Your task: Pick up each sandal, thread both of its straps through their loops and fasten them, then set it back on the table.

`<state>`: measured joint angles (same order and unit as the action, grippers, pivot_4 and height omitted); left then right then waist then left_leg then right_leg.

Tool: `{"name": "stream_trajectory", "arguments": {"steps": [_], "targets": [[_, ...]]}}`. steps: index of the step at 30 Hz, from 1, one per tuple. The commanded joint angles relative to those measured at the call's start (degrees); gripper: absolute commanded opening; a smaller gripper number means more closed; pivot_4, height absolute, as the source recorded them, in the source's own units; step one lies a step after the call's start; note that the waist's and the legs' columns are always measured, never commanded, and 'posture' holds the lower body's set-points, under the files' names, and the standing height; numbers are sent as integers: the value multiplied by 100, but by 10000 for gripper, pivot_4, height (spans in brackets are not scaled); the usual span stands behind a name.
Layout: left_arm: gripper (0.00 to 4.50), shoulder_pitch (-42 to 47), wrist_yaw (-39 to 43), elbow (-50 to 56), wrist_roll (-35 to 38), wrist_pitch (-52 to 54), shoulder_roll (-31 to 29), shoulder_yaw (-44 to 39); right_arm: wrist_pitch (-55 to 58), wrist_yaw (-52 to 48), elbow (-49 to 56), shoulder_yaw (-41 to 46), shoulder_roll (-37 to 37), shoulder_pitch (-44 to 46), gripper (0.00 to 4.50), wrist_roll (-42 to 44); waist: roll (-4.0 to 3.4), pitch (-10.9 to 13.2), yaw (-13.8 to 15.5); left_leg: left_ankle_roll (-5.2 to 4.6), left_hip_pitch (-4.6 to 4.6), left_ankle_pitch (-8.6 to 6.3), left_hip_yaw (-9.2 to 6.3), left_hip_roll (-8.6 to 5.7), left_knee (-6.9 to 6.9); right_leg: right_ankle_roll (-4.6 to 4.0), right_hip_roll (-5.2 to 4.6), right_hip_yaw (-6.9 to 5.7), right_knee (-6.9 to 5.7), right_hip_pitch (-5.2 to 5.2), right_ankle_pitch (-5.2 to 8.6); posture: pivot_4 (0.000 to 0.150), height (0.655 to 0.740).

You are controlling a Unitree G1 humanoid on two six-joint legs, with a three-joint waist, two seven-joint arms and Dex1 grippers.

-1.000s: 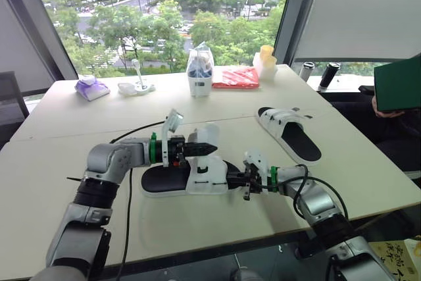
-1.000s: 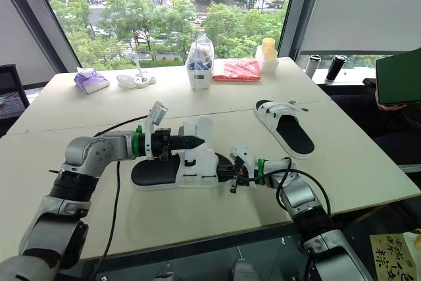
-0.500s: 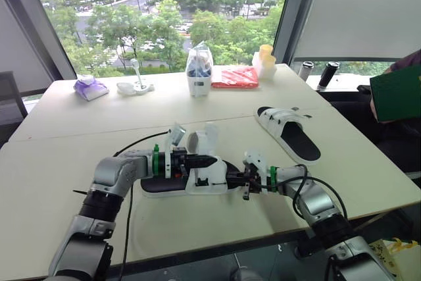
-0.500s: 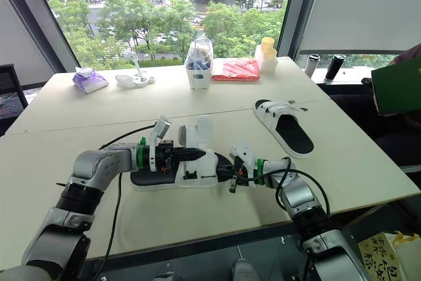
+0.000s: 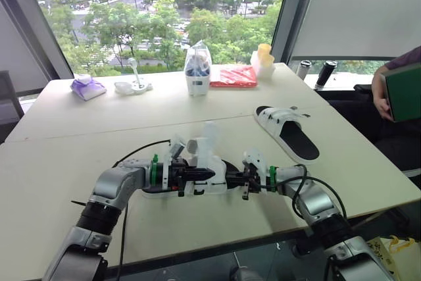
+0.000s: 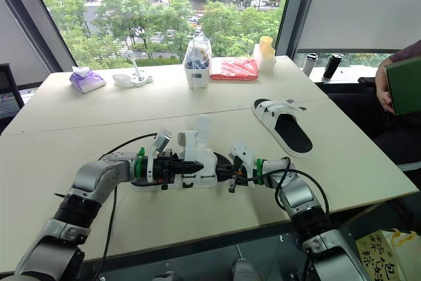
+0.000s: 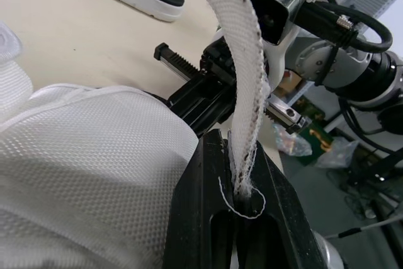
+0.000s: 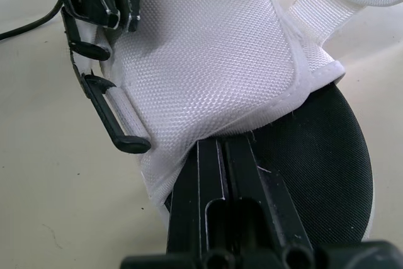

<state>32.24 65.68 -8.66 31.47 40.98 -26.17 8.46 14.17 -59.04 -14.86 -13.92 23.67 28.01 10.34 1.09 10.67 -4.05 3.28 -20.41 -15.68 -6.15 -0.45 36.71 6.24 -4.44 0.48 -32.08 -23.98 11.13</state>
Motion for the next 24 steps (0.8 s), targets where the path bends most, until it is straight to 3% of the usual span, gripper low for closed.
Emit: {"name": "stream_trajectory", "arguments": {"steps": [1, 10, 18, 21, 24], "targets": [[517, 114, 14, -11, -63, -129, -31, -107, 271, 148, -520, -307, -26, -200, 0, -377, 0, 0, 0, 0, 0, 0, 2, 2, 0, 0, 0, -1, 0, -2, 0, 1500, 7400], [42735, -41, -158, 477, 262, 151, -280, -612, 252, 106, -619, -328, -37, -139, 0, -377, 0, 0, -3, 0, 0, 0, 16, 13, -1, -1, -1, -8, 4, -10, -1, 1500, 7400], [42735, -895, -22, 1995, 1395, 1520, -1526, -1378, 239, 9, -742, -332, 12, -111, 0, -381, -1, 0, 13, -1, 4, 1, 28, 28, -35, -4, -22, -46, 5, -39, -2, 1500, 7400], [42735, -1477, 135, 2414, 1354, 1556, -1961, -1205, 236, -14, -837, -352, -35, -51, 0, -386, -1, 1, -8, -1, 6, 0, 41, 29, -43, -26, -27, -46, 5, -48, -16, 1500, 7400], [42735, -1769, 21, 2503, 1158, 1317, -2002, -1022, 214, -30, -884, -377, -61, -33, 0, -401, -1, 0, 5, 0, 8, 0, 40, 31, -50, -29, -23, -49, 6, -57, -18, 1500, 7400]]}}
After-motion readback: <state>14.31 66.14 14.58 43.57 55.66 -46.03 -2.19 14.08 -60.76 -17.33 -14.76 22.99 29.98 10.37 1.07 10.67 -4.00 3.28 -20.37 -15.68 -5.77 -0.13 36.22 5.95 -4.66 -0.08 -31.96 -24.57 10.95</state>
